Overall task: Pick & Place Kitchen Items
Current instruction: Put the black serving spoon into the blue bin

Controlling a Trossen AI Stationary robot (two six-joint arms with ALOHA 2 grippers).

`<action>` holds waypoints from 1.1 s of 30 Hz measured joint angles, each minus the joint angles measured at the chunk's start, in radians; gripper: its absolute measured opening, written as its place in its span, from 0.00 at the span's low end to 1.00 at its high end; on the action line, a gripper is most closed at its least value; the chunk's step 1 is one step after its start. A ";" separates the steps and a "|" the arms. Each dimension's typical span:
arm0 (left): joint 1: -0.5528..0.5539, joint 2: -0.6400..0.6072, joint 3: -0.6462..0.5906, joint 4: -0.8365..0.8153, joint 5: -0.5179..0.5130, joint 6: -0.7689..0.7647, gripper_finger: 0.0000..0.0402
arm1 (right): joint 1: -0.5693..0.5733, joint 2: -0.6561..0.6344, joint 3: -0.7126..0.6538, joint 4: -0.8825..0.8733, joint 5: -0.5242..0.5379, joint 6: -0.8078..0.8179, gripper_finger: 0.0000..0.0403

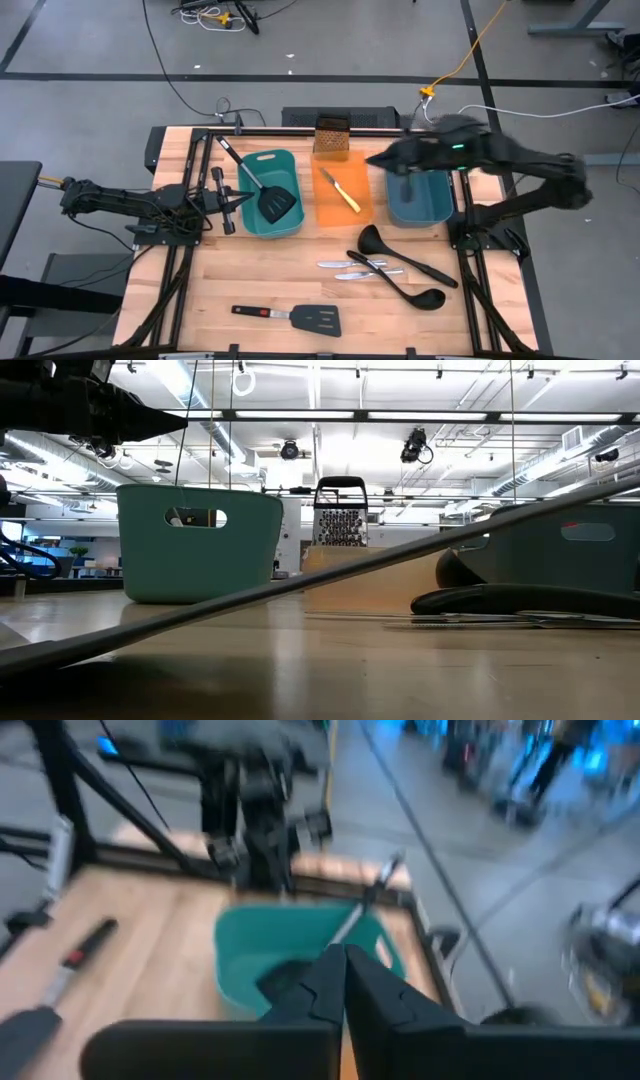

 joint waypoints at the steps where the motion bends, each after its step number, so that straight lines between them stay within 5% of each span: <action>1: 0.000 0.000 0.000 0.000 0.000 -0.001 0.04 | 0.000 -0.036 0.000 0.000 -0.016 -0.014 0.02; 8: 0.000 0.000 0.000 0.000 0.000 -0.013 0.04 | 0.000 -0.261 -0.057 0.031 -0.180 -0.036 0.02; 13: 0.000 0.000 0.000 0.000 0.000 -0.015 0.04 | 0.000 -0.439 -0.235 0.153 -0.252 0.022 0.02; 25: 0.000 0.000 0.000 -0.001 0.000 -0.022 0.04 | 0.000 -0.948 -0.731 0.345 -0.166 0.166 0.01; 33: 0.000 0.000 0.000 -0.003 0.000 -0.024 0.04 | 0.000 -1.083 -0.947 0.357 -0.166 0.197 0.01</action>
